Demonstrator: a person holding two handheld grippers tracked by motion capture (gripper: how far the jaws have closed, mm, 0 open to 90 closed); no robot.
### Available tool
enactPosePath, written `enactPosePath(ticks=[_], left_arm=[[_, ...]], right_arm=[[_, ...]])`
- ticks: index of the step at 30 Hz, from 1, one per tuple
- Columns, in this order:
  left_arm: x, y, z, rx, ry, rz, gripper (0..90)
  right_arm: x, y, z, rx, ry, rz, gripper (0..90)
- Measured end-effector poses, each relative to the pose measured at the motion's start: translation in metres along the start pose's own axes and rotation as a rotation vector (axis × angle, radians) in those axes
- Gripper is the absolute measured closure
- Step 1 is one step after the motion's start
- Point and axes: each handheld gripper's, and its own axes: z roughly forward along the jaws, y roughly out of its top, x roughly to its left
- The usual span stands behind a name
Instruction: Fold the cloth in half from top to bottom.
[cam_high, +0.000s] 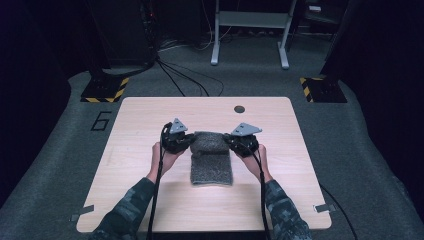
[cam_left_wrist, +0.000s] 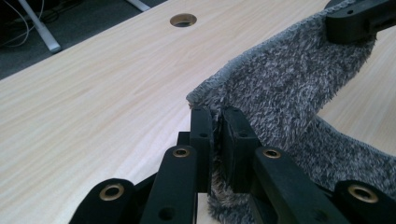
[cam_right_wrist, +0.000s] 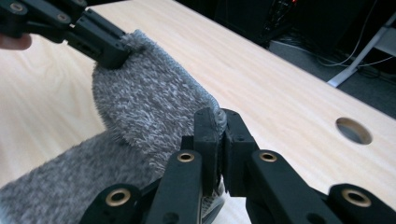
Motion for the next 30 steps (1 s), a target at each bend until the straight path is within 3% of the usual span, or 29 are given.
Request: enactPosePath(ticks=[5,11,17,21,24,27,30], left_arm=[[-0.003,-0.009,-0.001,-0.004,-0.02,-0.018,82.4],[-0.015,-0.026,-0.002,0.01,-0.038,-0.005,80.4],[-0.025,-0.042,-0.001,0.036,-0.075,0.007,75.9],[-0.033,-0.054,-0.003,0.077,-0.14,0.001,65.7],[-0.039,-0.062,-0.01,0.122,-0.176,-0.019,52.1],[-0.044,-0.067,-0.026,0.137,-0.172,-0.024,40.0],[-0.042,-0.065,-0.041,0.104,-0.14,-0.035,35.2]], right_arm=[[0.01,-0.01,-0.002,0.014,0.012,-0.011,86.2],[0.02,-0.024,-0.008,0.024,0.026,-0.02,86.2],[0.032,-0.045,-0.008,0.069,0.036,-0.034,85.4],[0.039,-0.057,-0.011,0.108,0.06,-0.045,77.1],[0.044,-0.061,-0.019,0.116,0.091,-0.013,65.1],[0.046,-0.064,-0.034,0.111,0.121,0.011,55.8],[0.04,-0.063,-0.046,0.07,0.133,0.046,50.6]])
